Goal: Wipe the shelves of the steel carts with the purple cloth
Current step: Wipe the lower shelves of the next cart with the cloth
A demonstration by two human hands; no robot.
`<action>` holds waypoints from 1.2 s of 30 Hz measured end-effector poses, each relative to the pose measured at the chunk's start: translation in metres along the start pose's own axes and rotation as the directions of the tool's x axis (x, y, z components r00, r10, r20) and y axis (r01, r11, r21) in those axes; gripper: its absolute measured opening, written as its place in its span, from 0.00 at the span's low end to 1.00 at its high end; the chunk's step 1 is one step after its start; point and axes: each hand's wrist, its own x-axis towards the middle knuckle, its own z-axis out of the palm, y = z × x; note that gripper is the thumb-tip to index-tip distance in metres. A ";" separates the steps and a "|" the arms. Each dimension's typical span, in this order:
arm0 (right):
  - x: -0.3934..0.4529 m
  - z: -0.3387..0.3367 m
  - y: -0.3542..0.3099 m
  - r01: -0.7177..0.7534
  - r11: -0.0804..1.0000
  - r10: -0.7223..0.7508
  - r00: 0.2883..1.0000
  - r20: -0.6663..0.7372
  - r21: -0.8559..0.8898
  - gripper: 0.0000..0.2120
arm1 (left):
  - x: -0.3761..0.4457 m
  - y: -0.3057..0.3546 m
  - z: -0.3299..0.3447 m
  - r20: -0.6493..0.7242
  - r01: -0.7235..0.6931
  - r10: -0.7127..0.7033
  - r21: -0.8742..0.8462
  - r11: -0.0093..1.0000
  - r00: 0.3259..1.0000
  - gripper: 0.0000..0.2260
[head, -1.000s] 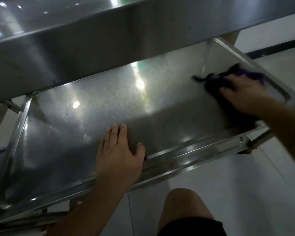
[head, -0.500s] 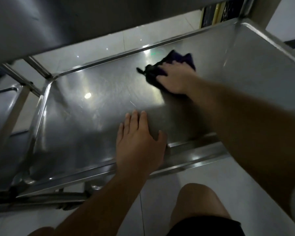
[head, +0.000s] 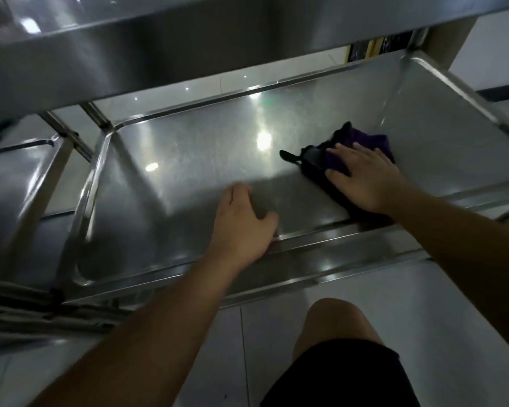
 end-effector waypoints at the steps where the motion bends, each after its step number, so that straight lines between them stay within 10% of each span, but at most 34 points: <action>1: 0.002 0.000 -0.001 -0.015 1.000 0.015 1.000 0.001 -0.002 0.29 | -0.001 -0.012 -0.013 -0.006 -0.029 0.029 0.036 0.999 1.000 0.24; 10: 0.064 0.010 -0.069 -0.187 0.982 0.187 0.982 0.030 -0.011 0.30 | -0.032 -0.149 -0.088 -0.189 0.231 -0.173 0.359 0.904 0.967 0.28; 22: -0.034 0.050 -0.145 0.294 0.956 -0.292 0.947 0.135 0.009 0.36 | -0.033 -0.158 -0.088 -0.214 0.133 -0.054 0.372 0.919 0.975 0.27; 28: -0.067 0.012 -0.041 -0.080 0.996 0.079 0.996 -0.044 -0.031 0.33 | -0.034 -0.155 -0.088 -0.187 0.134 -0.068 0.367 0.920 0.980 0.27; 36: -0.086 0.020 -0.033 -0.510 0.860 0.476 0.796 -0.374 0.011 0.29 | -0.036 -0.157 -0.087 -0.161 0.109 -0.053 0.360 0.926 0.986 0.30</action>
